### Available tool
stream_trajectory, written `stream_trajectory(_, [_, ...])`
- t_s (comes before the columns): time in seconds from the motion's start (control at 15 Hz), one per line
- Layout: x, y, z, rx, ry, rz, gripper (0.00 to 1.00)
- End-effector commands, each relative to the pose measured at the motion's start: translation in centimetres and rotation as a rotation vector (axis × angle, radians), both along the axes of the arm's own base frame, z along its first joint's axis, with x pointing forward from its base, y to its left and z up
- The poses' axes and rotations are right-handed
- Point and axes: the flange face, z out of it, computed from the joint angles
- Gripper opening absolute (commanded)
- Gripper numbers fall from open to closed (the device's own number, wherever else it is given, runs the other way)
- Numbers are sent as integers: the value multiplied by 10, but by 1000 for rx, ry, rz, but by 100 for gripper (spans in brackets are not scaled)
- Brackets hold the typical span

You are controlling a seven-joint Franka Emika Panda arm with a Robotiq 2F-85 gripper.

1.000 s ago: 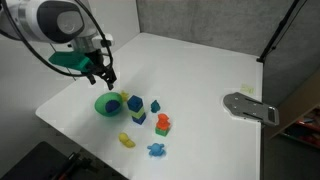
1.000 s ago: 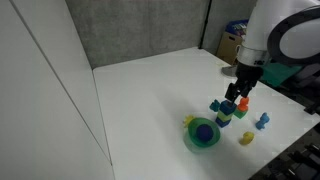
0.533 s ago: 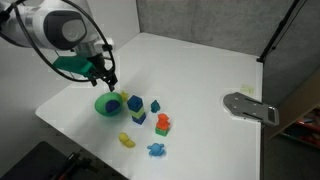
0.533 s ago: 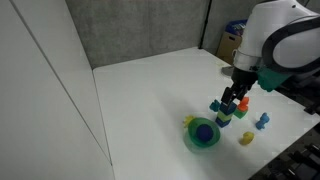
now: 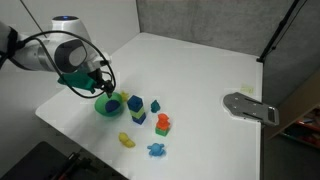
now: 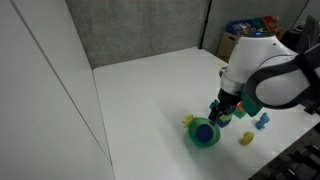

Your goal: Remove the purple ball from the bowl and put it on the table

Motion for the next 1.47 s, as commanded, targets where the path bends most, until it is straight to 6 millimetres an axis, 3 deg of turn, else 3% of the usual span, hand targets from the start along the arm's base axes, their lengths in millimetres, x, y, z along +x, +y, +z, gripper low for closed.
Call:
stream_trajectory(0.0, [-2,9,-26,6,-33,40,100])
stream_trajectory(0.73, [19,20,-103,-27,-14,64,100])
stream_trajectory(1.4, [36,22,-131,-69,-7,64,100])
